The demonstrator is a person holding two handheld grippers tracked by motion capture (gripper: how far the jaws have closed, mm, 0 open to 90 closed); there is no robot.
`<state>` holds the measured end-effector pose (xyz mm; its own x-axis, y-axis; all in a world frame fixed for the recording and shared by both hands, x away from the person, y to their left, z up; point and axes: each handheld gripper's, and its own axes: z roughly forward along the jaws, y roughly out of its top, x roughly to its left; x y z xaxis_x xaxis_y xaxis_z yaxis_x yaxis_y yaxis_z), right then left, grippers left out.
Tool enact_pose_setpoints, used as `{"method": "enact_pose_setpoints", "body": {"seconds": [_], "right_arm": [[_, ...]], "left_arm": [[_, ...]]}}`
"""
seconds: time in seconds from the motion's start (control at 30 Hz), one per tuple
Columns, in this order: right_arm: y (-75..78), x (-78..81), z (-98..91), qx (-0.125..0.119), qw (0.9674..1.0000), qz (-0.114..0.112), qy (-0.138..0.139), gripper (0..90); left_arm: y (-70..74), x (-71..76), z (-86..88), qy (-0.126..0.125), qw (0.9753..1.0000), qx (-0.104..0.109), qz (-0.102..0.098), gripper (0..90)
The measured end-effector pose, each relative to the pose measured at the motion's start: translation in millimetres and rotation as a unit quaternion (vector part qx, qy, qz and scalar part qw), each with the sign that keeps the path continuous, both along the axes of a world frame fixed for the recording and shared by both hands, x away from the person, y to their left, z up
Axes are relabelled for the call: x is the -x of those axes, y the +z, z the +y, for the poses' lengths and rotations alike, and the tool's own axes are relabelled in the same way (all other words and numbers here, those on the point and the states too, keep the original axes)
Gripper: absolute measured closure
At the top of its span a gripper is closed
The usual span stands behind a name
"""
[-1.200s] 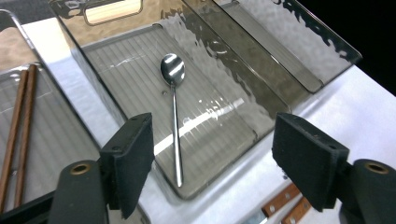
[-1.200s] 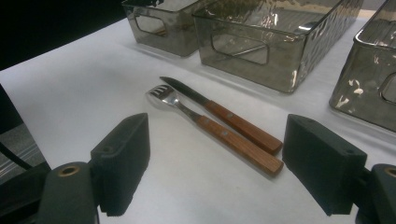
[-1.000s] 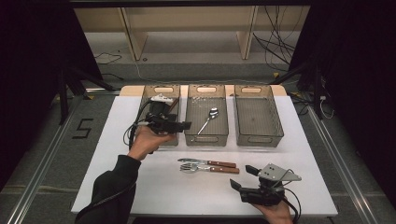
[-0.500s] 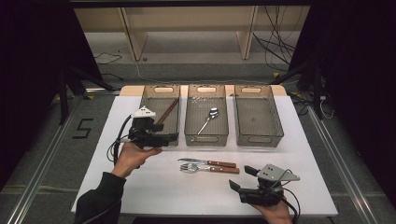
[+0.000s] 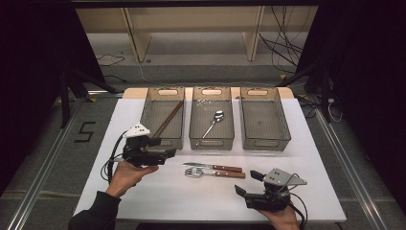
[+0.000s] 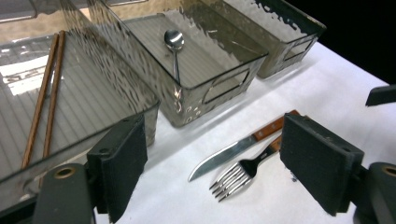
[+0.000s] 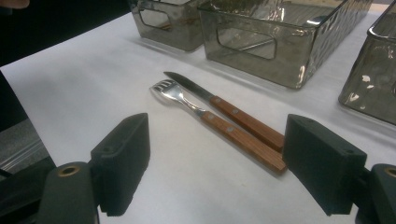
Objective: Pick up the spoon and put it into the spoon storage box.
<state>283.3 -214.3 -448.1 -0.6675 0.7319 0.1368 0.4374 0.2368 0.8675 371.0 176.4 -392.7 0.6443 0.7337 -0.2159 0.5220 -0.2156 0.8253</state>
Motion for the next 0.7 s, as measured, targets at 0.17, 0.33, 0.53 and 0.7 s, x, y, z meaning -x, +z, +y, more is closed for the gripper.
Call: {"method": "enact_pose_setpoints", "body": {"seconds": [0.17,0.33,0.53,0.7], "right_arm": [[-0.2,0.0,0.9,0.000,1.0000,0.002,0.001,24.1],[-0.4,0.0,1.1,0.001,1.0000,0.002,0.002,24.1],[-0.3,-0.1,1.2,0.001,1.0000,0.003,0.002,24.1],[-0.5,0.0,1.2,0.002,1.0000,0.004,0.001,24.1]], "left_arm": [[-11.1,7.3,5.9,0.007,1.0000,0.002,0.005,22.4],[-19.3,11.9,10.9,0.012,0.9999,0.008,0.002,22.2],[-27.4,20.4,12.0,0.015,0.9999,0.004,-0.001,22.0],[-33.3,27.8,13.9,0.014,0.9999,0.005,-0.001,20.9]]}}
